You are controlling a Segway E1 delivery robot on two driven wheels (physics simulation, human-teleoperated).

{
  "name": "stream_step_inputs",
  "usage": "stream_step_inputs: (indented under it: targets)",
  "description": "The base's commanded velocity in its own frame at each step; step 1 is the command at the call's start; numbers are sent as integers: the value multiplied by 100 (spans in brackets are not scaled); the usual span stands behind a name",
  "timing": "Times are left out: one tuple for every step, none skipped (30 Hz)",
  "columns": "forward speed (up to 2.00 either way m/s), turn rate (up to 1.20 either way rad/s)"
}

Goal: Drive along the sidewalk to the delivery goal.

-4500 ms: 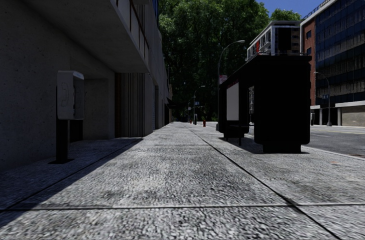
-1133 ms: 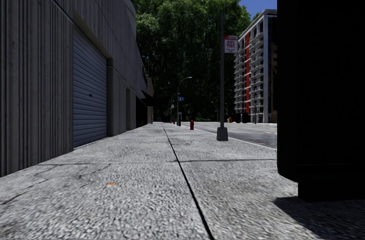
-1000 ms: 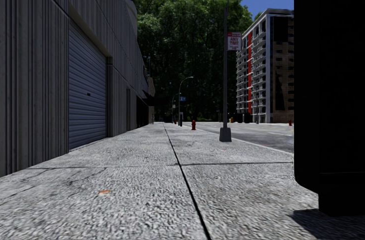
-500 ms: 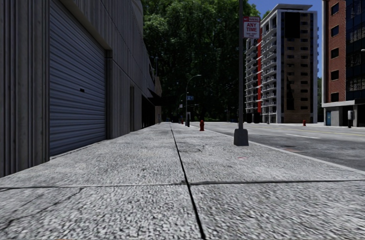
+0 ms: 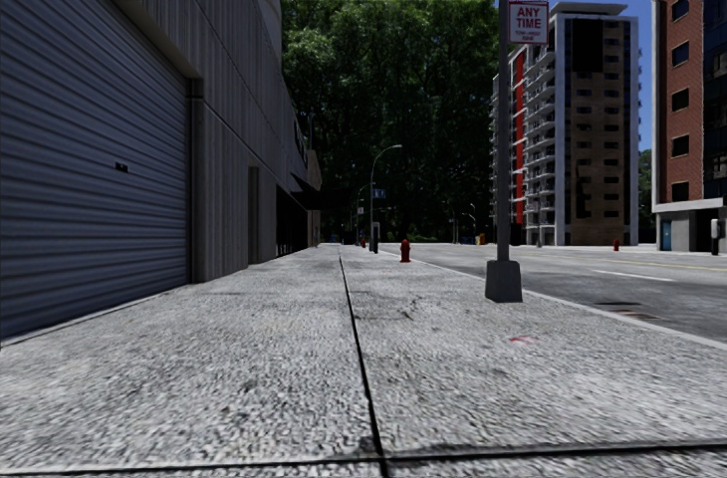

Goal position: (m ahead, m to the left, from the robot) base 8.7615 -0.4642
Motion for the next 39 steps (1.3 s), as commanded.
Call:
stream_step_inputs:
  targets:
    - [200, 0]
    - [200, 0]
    - [200, 0]
    - [200, 0]
    - [200, 0]
    - [200, 0]
    - [200, 0]
    - [200, 0]
    - [200, 0]
    - [200, 0]
    - [200, 0]
    - [200, 0]
    - [200, 0]
    - [200, 0]
    - [200, 0]
    - [200, 0]
    - [200, 0]
    - [200, 0]
    - [200, 0]
    - [200, 0]
    - [200, 0]
    - [200, 0]
    - [200, 0]
    - [200, 0]
    - [200, 0]
    - [200, 0]
    - [200, 0]
    - [200, 0]
    - [200, 0]
    - [200, 0]
    - [200, 0]
    - [200, 0]
    - [200, 0]
    - [200, 0]
    - [200, 0]
    - [200, 0]
    - [200, 0]
    - [200, 0]
    - [200, 0]
